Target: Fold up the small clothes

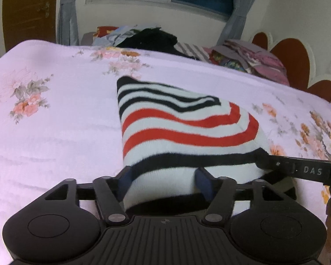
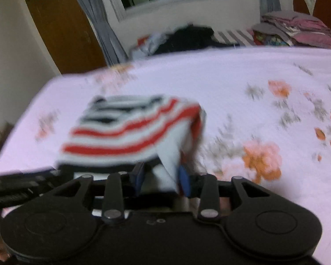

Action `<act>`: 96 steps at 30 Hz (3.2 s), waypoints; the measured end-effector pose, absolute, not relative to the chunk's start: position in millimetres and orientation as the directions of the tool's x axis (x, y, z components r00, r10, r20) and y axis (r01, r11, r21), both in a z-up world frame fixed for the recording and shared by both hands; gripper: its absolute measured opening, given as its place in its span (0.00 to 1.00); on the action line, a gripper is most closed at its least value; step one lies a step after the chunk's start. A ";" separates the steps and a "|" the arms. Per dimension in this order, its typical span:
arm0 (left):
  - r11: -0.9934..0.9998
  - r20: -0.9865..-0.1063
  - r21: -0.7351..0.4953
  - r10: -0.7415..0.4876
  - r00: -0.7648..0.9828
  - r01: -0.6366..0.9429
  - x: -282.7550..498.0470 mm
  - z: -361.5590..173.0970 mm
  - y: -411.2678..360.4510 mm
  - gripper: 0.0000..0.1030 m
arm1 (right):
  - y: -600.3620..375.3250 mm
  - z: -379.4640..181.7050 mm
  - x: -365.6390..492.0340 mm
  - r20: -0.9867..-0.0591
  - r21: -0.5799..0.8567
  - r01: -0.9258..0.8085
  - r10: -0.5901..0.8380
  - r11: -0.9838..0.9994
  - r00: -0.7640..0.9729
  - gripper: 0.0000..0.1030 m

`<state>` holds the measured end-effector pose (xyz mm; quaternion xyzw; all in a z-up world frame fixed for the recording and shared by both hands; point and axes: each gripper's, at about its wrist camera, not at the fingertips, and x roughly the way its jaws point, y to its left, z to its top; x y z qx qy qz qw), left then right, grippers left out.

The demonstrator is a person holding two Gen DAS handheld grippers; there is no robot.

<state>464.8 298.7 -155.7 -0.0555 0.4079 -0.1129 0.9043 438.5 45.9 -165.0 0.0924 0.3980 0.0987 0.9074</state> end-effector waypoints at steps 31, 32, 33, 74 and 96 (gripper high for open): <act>0.981 -0.810 -0.141 -0.191 0.554 0.132 424.5 -159.7 286.8 1.00 | 46.3 -180.3 373.8 -0.764 0.191 -0.014 0.157 0.982 0.626 0.38; 0.982 -0.814 -0.140 -0.189 0.549 0.130 424.9 -160.0 286.6 1.00 | 46.2 -183.0 374.7 -0.770 0.190 -0.009 0.154 0.982 0.619 0.39; 0.983 -0.819 -0.137 -0.183 0.544 0.125 425.6 -160.1 286.5 1.00 | 45.9 -183.9 374.4 -0.771 0.191 -0.004 0.153 0.982 0.618 0.39; 0.998 -0.820 0.047 0.014 0.573 0.043 401.8 -99.7 284.7 1.00 | 55.2 -122.3 346.8 -0.732 0.092 -0.117 0.147 0.989 0.665 0.73; 1.000 -0.718 0.018 0.012 0.696 0.002 193.5 -5.5 257.1 1.00 | 16.7 -30.4 153.5 -0.579 0.063 -0.148 0.157 0.987 0.800 0.94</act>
